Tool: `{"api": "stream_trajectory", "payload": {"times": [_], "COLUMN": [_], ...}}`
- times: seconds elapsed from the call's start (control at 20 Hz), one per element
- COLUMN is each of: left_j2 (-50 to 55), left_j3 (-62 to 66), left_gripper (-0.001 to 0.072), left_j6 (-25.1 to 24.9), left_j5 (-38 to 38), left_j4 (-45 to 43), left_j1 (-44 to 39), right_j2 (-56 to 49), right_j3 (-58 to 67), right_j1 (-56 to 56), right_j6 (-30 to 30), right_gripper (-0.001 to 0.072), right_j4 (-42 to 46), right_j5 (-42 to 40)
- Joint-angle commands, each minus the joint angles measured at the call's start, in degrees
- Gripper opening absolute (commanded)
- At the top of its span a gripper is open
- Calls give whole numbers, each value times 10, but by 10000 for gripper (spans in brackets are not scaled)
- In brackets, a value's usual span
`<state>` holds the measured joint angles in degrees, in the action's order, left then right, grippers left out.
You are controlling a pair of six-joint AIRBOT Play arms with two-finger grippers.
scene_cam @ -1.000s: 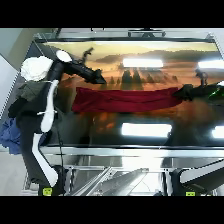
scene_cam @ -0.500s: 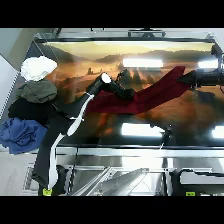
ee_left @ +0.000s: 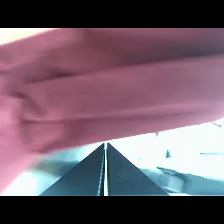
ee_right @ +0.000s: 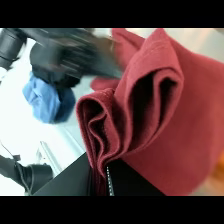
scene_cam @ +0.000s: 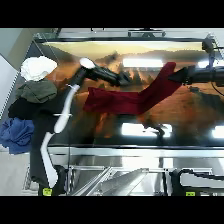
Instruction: Fold the shirts.
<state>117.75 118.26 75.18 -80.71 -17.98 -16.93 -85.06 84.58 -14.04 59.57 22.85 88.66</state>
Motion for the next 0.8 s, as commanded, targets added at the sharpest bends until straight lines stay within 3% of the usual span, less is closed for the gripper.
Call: {"api": "stream_trajectory", "payload": {"times": [0.0, 0.25, 0.35, 0.4, 0.5, 0.65, 0.75], "left_j2": [-117, -253, -296, -315, -340, -357, -356], "left_j3": [1, -14, -50, -70, -103, -136, -142], "left_gripper": [17, 20, 20, 20, 20, 20, 20], "left_j6": [-48, -62, -75, -84, -94, -104, -105], "left_j5": [-102, -96, -87, -87, -87, -93, -106], "left_j4": [145, 195, 195, 195, 195, 195, 193], "left_j1": [115, 267, 304, 318, 336, 351, 352], "right_j2": [-2, -68, -119, -151, -207, -213, -176], "right_j3": [0, 0, 0, 0, 0, 0, 0], "right_j1": [88, 320, 416, 461, 519, 508, 453], "right_j6": [4, -6, -57, -80, -99, -117, -106], "right_gripper": [18, 18, 19, 59, 467, 477, 477], "right_j4": [-15, -40, -81, -106, -149, -166, -99], "right_j5": [-103, -390, -531, -600, -681, -642, -548]}}
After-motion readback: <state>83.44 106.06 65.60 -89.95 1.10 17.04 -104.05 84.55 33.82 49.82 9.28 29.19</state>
